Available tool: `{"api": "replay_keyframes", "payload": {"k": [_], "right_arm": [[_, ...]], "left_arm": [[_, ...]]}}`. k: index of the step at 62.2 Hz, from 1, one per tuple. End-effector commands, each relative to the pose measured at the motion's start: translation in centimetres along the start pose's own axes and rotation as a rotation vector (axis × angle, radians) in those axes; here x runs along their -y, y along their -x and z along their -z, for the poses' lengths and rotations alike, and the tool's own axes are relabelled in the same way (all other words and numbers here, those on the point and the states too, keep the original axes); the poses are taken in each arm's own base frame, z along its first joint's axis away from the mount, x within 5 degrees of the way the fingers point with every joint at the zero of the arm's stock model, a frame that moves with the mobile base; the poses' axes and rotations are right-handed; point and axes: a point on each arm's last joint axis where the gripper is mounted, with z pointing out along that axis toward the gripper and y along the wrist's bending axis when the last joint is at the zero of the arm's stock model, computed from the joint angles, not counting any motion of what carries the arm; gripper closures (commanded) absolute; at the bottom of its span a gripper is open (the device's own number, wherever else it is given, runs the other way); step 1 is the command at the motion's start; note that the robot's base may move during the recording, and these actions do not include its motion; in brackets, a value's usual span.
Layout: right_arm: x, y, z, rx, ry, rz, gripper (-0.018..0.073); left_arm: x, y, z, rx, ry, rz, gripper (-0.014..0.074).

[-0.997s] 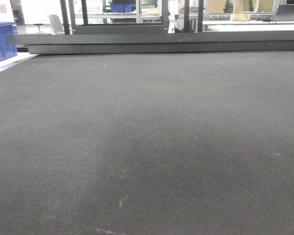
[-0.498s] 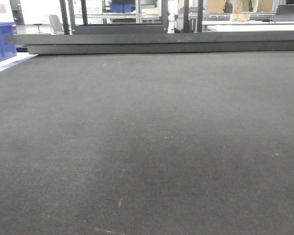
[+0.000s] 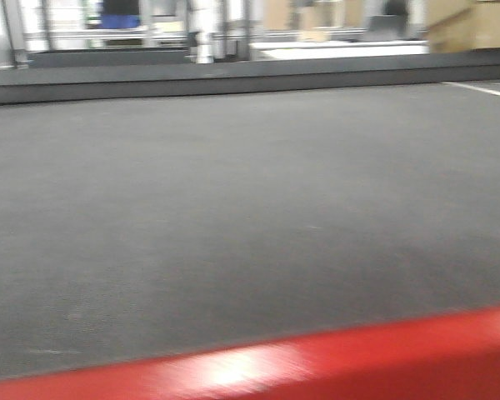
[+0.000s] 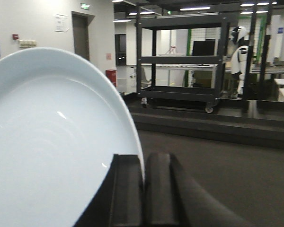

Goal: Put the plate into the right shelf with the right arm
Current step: 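Drive the base away from the table holding the plate in the right gripper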

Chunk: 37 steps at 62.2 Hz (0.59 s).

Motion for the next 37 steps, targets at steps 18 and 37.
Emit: {"api": "replay_keyframes", "payload": {"k": [18, 37], "right_arm": [[-0.34, 1.6, 0.02, 0.108, 0.032, 0.018, 0.0522], [-0.34, 1.6, 0.02, 0.108, 0.032, 0.018, 0.0522]], "left_arm": [[-0.14, 0.53, 0.06, 0.083, 0.016, 0.01, 0.0643], [-0.14, 0.53, 0.06, 0.083, 0.016, 0.01, 0.0643]]}}
